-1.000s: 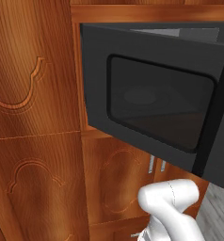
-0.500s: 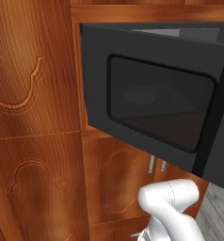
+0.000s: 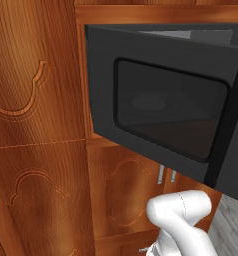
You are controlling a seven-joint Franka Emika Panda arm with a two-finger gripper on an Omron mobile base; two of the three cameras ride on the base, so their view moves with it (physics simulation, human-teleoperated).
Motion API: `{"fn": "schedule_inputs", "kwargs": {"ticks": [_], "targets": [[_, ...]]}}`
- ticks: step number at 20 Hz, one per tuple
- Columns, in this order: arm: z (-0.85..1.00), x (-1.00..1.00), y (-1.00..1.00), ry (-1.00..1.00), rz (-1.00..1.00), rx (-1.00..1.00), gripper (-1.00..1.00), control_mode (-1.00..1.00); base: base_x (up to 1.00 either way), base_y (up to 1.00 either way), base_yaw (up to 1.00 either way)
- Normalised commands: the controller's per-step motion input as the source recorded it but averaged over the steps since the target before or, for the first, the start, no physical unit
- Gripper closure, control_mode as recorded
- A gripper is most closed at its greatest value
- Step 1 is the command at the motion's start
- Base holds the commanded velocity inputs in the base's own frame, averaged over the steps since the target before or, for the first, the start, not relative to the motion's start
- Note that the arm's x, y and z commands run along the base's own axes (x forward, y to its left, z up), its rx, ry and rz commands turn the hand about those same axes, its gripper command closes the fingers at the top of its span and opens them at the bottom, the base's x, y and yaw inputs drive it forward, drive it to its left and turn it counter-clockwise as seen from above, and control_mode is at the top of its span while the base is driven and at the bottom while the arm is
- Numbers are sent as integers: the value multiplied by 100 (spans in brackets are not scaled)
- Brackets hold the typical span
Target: Pick the bell pepper from the counter and place it in the microwave. Then turn on the microwave.
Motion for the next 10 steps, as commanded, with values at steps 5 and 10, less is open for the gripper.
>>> {"fn": "schedule_inputs", "kwargs": {"ticks": [5, 10], "targets": [[-21, 20, -2, -3, 10, 0, -100, -100, 0, 0, 0], [-15, 13, -2, -4, 10, 0, -100, -100, 0, 0, 0]]}}
